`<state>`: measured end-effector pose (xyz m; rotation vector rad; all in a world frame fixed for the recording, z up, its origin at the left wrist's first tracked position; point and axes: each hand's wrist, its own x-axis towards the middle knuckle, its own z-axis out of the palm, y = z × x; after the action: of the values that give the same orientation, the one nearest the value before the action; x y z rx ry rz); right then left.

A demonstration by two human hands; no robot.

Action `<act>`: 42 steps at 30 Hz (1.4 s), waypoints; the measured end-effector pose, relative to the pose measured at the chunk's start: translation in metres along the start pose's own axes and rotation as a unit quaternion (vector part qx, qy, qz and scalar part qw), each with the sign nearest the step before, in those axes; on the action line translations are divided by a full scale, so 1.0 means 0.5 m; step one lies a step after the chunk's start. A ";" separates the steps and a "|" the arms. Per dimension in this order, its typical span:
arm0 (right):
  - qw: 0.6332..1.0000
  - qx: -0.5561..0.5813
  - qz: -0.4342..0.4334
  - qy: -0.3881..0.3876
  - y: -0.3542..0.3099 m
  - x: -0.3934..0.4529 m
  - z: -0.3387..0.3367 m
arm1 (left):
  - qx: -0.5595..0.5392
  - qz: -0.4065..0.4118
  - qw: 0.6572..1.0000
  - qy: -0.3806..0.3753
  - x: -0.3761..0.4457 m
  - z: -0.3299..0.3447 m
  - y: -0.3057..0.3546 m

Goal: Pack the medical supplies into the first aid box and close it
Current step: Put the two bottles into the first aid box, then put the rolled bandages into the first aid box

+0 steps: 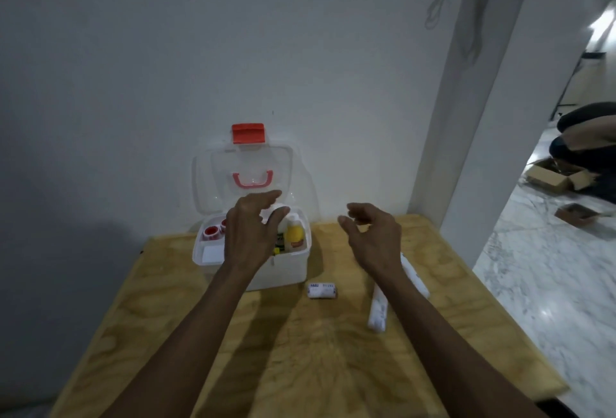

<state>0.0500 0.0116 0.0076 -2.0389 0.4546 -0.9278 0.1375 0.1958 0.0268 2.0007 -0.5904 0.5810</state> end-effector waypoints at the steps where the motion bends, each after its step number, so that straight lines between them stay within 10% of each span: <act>1: 1.000 -0.010 0.008 0.016 0.008 -0.011 -0.021 | -0.007 0.010 1.000 0.007 -0.017 -0.001 0.015; 18: 0.918 -0.388 0.079 -0.020 0.093 -0.196 -0.055 | 0.227 0.001 0.955 -0.193 -0.227 0.097 0.040; 32: 0.933 -0.351 0.076 0.018 0.091 -0.216 -0.043 | 0.232 -0.056 0.955 -0.175 -0.245 0.112 0.017; 42: 0.995 -0.068 0.065 0.021 -0.016 -0.167 -0.038 | 0.083 -0.061 0.994 -0.032 -0.217 0.010 0.035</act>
<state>-0.0197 0.0562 -0.0164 -2.0868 0.6811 -0.8833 0.0439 0.2019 -0.0304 2.2021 -0.4674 0.5063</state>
